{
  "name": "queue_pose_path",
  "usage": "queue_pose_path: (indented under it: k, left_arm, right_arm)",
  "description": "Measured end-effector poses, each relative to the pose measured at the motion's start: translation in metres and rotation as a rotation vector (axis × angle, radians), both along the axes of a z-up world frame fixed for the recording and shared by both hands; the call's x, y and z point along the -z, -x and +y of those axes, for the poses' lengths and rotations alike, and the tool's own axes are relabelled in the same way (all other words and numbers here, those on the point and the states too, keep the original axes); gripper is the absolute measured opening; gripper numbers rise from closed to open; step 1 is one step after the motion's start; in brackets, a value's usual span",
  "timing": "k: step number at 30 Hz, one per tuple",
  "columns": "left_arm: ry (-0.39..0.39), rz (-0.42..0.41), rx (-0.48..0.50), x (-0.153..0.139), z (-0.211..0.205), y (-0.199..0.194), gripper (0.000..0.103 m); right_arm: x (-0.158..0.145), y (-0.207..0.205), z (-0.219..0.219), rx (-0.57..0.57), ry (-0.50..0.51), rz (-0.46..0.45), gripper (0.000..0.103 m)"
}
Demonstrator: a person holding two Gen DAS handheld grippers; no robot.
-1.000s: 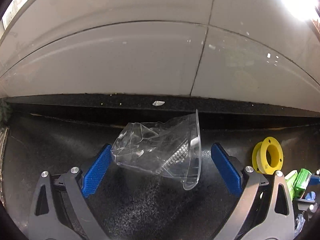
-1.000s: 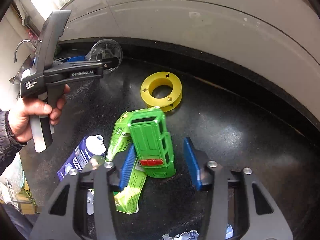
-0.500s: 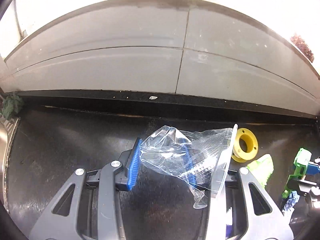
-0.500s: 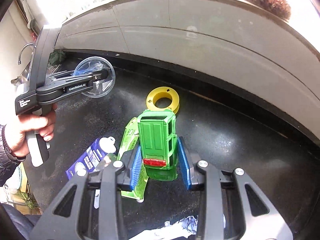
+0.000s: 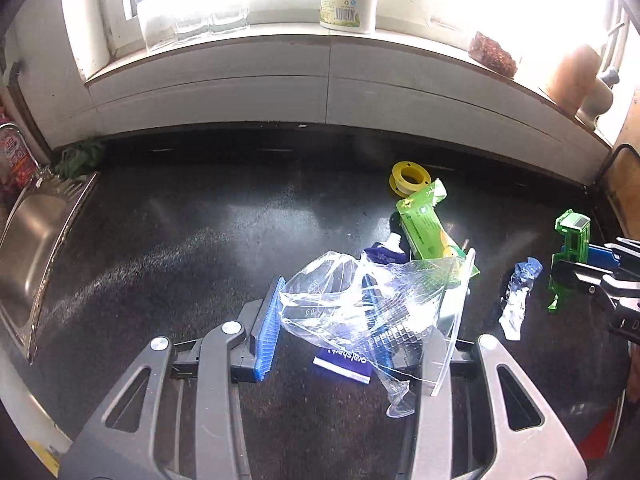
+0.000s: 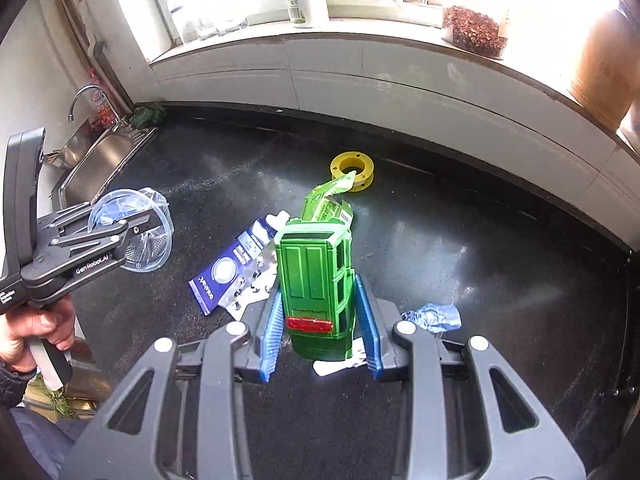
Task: Collect trash
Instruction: 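Carry both items over the black bin and open both grippers to drop them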
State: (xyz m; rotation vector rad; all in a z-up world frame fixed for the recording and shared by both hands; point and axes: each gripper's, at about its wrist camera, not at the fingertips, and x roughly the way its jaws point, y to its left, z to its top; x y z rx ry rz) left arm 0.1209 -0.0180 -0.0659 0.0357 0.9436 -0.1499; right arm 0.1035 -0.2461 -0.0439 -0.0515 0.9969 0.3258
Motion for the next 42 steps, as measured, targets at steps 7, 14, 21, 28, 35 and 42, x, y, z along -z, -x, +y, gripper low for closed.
queue_pose_path:
  k: [7, 14, 21, 28, 35, 42]
  left_arm:
    - [-0.002, -0.014, -0.006, -0.006, 0.004, 0.031, 0.039]
    - [-0.003, -0.039, -0.062, -0.015, 0.024, 0.053, 0.039]
    - [-0.019, -0.076, -0.238, -0.030, 0.089, 0.094, 0.039]
    - [-0.026, -0.069, -0.530, -0.029, 0.185, 0.174, 0.039]
    - [-0.020, -0.012, -0.832, -0.007, 0.264, 0.274, 0.039]
    - [0.018, 0.039, -1.043, 0.019, 0.313, 0.345, 0.039]
  right_arm:
    - [-0.012, 0.027, 0.002, -0.006, -0.006, -0.027, 0.034]
    - [-0.026, 0.030, 0.025, -0.067, -0.007, -0.054, 0.034]
    - [-0.036, 0.026, 0.108, -0.265, -0.013, -0.063, 0.034]
    - [-0.028, 0.050, 0.237, -0.577, -0.029, -0.023, 0.034]
    - [-0.012, 0.107, 0.364, -0.898, -0.051, 0.044, 0.034]
    - [0.012, 0.168, 0.454, -1.111, -0.044, 0.103, 0.035]
